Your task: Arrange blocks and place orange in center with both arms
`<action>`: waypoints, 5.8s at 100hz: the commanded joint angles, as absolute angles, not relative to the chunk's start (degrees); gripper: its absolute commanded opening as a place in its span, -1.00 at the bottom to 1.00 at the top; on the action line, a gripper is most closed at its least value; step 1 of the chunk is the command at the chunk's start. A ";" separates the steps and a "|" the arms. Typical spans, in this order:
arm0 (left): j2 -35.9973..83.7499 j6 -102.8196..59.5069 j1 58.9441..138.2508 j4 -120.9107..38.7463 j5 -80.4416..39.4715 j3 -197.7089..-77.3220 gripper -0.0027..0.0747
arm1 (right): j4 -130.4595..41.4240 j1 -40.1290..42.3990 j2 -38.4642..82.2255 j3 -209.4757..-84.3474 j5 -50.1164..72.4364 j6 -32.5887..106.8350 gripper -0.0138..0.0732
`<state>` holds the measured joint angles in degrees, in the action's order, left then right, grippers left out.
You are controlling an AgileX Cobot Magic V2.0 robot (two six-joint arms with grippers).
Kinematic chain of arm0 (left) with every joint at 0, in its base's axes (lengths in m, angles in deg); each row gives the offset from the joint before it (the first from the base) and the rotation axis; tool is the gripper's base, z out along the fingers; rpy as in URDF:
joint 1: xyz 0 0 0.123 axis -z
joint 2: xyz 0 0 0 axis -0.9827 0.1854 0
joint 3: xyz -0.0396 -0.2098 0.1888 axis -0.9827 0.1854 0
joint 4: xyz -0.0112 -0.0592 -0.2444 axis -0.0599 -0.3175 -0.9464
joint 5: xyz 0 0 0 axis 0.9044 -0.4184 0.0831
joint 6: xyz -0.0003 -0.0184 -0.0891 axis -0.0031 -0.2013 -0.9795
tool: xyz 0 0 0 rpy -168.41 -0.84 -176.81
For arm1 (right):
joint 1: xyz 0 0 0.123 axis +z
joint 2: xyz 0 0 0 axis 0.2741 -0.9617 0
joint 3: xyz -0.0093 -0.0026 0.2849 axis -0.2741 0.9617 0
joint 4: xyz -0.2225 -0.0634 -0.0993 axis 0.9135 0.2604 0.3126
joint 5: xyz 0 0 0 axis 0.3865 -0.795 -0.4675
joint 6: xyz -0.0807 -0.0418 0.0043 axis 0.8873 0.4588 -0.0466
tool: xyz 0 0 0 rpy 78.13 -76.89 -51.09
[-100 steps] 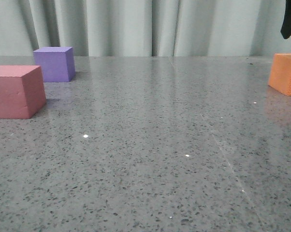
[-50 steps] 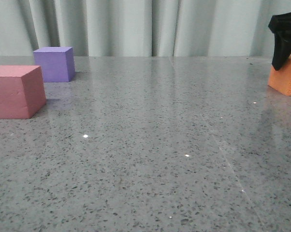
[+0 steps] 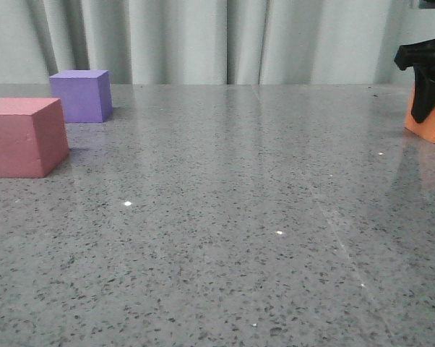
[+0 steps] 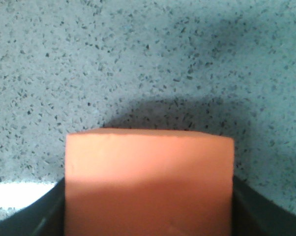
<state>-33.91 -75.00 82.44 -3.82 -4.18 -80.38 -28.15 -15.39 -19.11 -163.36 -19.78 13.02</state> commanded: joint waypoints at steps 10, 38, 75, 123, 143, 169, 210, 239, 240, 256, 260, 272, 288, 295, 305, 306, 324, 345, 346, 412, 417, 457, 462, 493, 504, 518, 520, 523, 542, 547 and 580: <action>-35.78 -74.95 82.26 -4.17 0.14 -77.32 -0.96 | -29.90 -15.66 -16.68 -166.12 -17.12 13.62 -0.06; -35.78 -74.95 82.26 -4.17 0.14 -77.32 -0.96 | -35.82 -10.85 -15.82 -175.94 -28.22 12.99 -0.06; -35.78 -74.95 82.26 -4.17 0.14 -77.32 -0.96 | -32.46 6.32 -17.65 -180.11 -24.43 -2.11 -0.06; -35.78 -74.95 82.26 -4.17 0.14 -77.32 -0.96 | -13.18 20.00 -24.98 -183.15 -22.20 -28.08 -0.06; -35.78 -74.95 82.26 -4.17 0.14 -77.32 -0.96 | -13.29 21.07 -29.80 -189.13 -25.03 -28.15 -0.06; -35.78 -74.95 82.26 -4.17 0.14 -77.32 -0.96 | -13.29 21.52 -31.86 -189.88 -24.72 -28.15 0.03; -35.78 -74.95 82.26 -4.17 0.14 -77.32 -0.96 | -13.22 21.52 -31.90 -190.40 -24.32 -28.15 0.76; -35.78 -74.95 82.26 -4.17 0.14 -77.32 -0.96 | -8.32 21.52 -26.54 -191.96 -24.49 -24.46 0.76; -35.78 -74.95 82.26 -4.17 0.14 -77.32 -0.96 | -7.98 21.52 -26.29 -191.96 -24.60 -24.46 0.76; -35.78 -74.95 82.26 -4.17 0.14 -77.32 -0.96 | 0.34 21.52 -19.48 -191.32 -27.52 -24.46 0.76; -35.78 -74.95 82.26 -4.17 0.14 -77.32 -0.96 | 2.73 21.52 -17.14 -190.46 -27.87 -24.41 0.76; -35.78 -74.95 82.26 -4.17 0.14 -77.32 -0.96 | 8.43 21.40 -9.58 -185.72 -28.26 -24.41 0.75; -35.78 -74.95 82.26 -4.17 0.14 -77.32 -0.96 | 12.17 19.98 2.47 -175.39 -27.53 -24.51 0.75; -35.78 -74.95 82.26 -4.17 0.14 -77.32 -0.96 | 12.17 18.97 7.94 -169.71 -26.43 -24.51 0.75; -35.78 -74.95 82.26 -4.17 0.14 -77.32 -0.96 | 12.17 17.65 15.51 -160.79 -25.33 -24.51 0.75; -35.78 -74.95 82.26 -4.17 0.14 -77.32 -0.96 | 12.17 17.53 16.04 -160.21 -25.31 -24.51 0.75; -35.78 -74.95 82.26 -4.17 0.14 -77.32 -0.96 | 12.17 17.23 28.47 -146.66 -25.17 -24.52 0.56; -35.78 -74.95 82.26 -4.17 0.14 -77.32 -0.96 | 12.06 17.23 38.82 -136.47 -25.70 -24.57 -0.39; -35.78 -74.95 82.26 -4.17 0.14 -77.32 -0.96 | 12.06 17.23 39.11 -136.27 -25.70 -24.57 -0.46; -35.78 -74.95 82.26 -4.17 0.14 -77.32 -0.96 | 11.60 17.23 45.38 -134.14 -26.44 -24.57 -0.84; -35.78 -74.95 82.26 -4.17 0.14 -77.32 -0.96 | 11.60 17.23 45.38 -134.14 -26.44 -24.57 -0.84; -35.78 -74.95 82.26 -4.17 0.14 -77.32 -0.96 | 12.79 15.54 55.17 -122.67 -21.00 -28.37 -0.84; -35.78 -74.95 82.26 -4.17 0.14 -77.32 -0.96 | 12.06 14.59 57.87 -120.63 -19.56 -29.10 -0.84; -35.78 -74.95 82.26 -4.17 0.14 -77.32 -0.96 | 4.37 6.60 75.19 -109.07 -11.26 -25.04 -0.84; -35.78 -74.95 82.26 -4.17 0.14 -77.32 -0.96 | -3.20 3.30 80.41 -105.70 -7.38 -17.35 -0.84; -35.78 -74.95 82.26 -4.17 0.14 -77.32 -0.96 | -14.74 -0.76 82.06 -102.42 -1.41 -4.09 -0.84; -35.78 -74.95 82.26 -4.17 0.14 -77.32 -0.96 | -15.91 -1.38 82.06 -101.98 -0.39 -2.22 -0.84; -35.78 -74.95 82.26 -4.17 0.14 -77.32 -0.96 | -18.83 -2.17 82.06 -101.34 1.13 0.07 -0.84; -35.78 -74.95 82.26 -4.17 0.14 -77.32 -0.96 | -28.94 -7.27 82.06 -96.67 12.54 8.97 -0.84; -35.78 -74.95 82.26 -4.17 0.14 -77.32 -0.96 | -28.94 -8.16 82.06 -95.27 14.92 8.93 -0.84; -35.78 -74.95 82.26 -4.17 0.14 -77.32 -0.96 | -28.94 -8.89 82.06 -85.64 22.53 8.91 -0.84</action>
<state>-33.91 -75.00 82.44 -3.82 -4.18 -80.38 -28.52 -8.62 80.95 -86.01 15.69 8.41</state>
